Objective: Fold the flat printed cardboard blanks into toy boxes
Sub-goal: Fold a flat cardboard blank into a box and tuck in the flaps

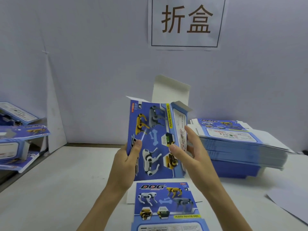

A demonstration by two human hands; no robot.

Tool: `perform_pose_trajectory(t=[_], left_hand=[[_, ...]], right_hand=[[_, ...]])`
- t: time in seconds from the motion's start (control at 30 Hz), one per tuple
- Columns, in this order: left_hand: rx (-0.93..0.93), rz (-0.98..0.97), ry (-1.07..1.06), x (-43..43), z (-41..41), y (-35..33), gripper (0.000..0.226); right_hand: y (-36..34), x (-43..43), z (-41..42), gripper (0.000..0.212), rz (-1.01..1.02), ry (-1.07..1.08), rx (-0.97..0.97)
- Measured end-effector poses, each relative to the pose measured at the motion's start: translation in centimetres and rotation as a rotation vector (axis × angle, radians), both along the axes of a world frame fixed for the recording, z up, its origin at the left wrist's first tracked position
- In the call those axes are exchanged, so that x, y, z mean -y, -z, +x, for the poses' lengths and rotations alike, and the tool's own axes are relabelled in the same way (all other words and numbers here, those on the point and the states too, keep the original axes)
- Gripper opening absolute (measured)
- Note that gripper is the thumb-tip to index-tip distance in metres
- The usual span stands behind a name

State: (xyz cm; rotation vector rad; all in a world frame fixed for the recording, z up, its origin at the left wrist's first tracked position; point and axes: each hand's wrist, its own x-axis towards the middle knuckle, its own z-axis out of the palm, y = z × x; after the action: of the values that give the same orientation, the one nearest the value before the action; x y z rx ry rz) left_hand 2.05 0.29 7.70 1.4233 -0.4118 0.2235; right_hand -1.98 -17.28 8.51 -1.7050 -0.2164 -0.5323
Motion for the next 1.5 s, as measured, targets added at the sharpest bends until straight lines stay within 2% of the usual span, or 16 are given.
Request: perform_pose_trajectory(t=[0.17, 0.33, 0.43, 0.6, 0.7, 0.87, 0.97, 1.03, 1.1, 1.17, 1.23, 1.27, 1.3, 1.37, 1.43, 1.5], left_hand=[[0.142, 0.048, 0.057, -0.4, -0.3, -0.1, 0.035], [0.066, 0.094, 0.124, 0.4, -0.2, 0.6, 0.073], [0.077, 0.085, 0.119, 0.6, 0.0, 1.0, 0.059], [0.056, 0.002, -0.007, 0.5, 0.0, 0.8, 0.031], [0.019, -0.008, 0.039, 0.3, -0.1, 0.5, 0.037], [-0.135, 0.175, 0.441, -3.3, 0.5, -0.9, 0.07], [-0.207, 0.231, 0.384, -5.6, 0.5, -1.6, 0.071], [-0.285, 0.161, 0.283, -7.7, 1.0, -2.0, 0.062], [-0.376, -0.015, 0.135, -10.5, 2.5, -2.5, 0.048], [-0.347, -0.428, -0.069, -14.4, 4.5, -4.2, 0.033], [-0.16, -0.876, -0.214, -18.4, 6.4, -6.3, 0.026], [-0.074, -0.936, -0.293, -19.8, 6.9, -7.0, 0.031], [-0.036, -0.893, -0.354, -20.5, 7.4, -7.3, 0.04], [-0.109, -0.597, -0.397, -19.6, 8.2, -5.8, 0.044], [-0.186, -0.119, -0.339, -16.4, 8.1, -2.9, 0.045], [-0.18, 0.4, -0.221, -12.6, 7.0, 0.5, 0.039]], right_hand=[[-0.2, -0.2, -0.1, 0.088, 0.049, -0.017, 0.019], [0.0, -0.2, -0.3, 0.039, -0.003, -0.004, 0.121], [-0.2, -0.2, -0.4, 0.054, 0.0, -0.009, 0.139], [-0.6, 0.9, -0.5, 0.082, -0.03, -0.087, -0.066], [-0.5, 0.8, -0.7, 0.101, -0.141, -0.17, -0.136], [-0.1, 0.7, -0.4, 0.094, 0.064, -0.19, -0.141], [0.4, 0.1, -0.1, 0.094, 0.049, -0.259, -0.234], [0.6, -0.2, -0.1, 0.082, 0.007, -0.294, -0.256], [0.9, -0.3, -0.1, 0.07, 0.03, -0.282, -0.24], [1.0, -0.6, 0.0, 0.06, 0.095, -0.277, -0.236], [0.9, -0.9, -0.1, 0.057, 0.103, -0.283, -0.251], [0.9, -1.1, -0.2, 0.057, 0.09, -0.291, -0.263], [0.9, -1.3, -0.3, 0.056, 0.081, -0.295, -0.28], [1.2, -1.6, -0.2, 0.054, 0.031, -0.274, -0.321], [2.0, -1.5, 0.4, 0.051, -0.127, -0.241, -0.374], [3.4, -1.1, 1.6, 0.042, -0.426, -0.188, -0.436]])
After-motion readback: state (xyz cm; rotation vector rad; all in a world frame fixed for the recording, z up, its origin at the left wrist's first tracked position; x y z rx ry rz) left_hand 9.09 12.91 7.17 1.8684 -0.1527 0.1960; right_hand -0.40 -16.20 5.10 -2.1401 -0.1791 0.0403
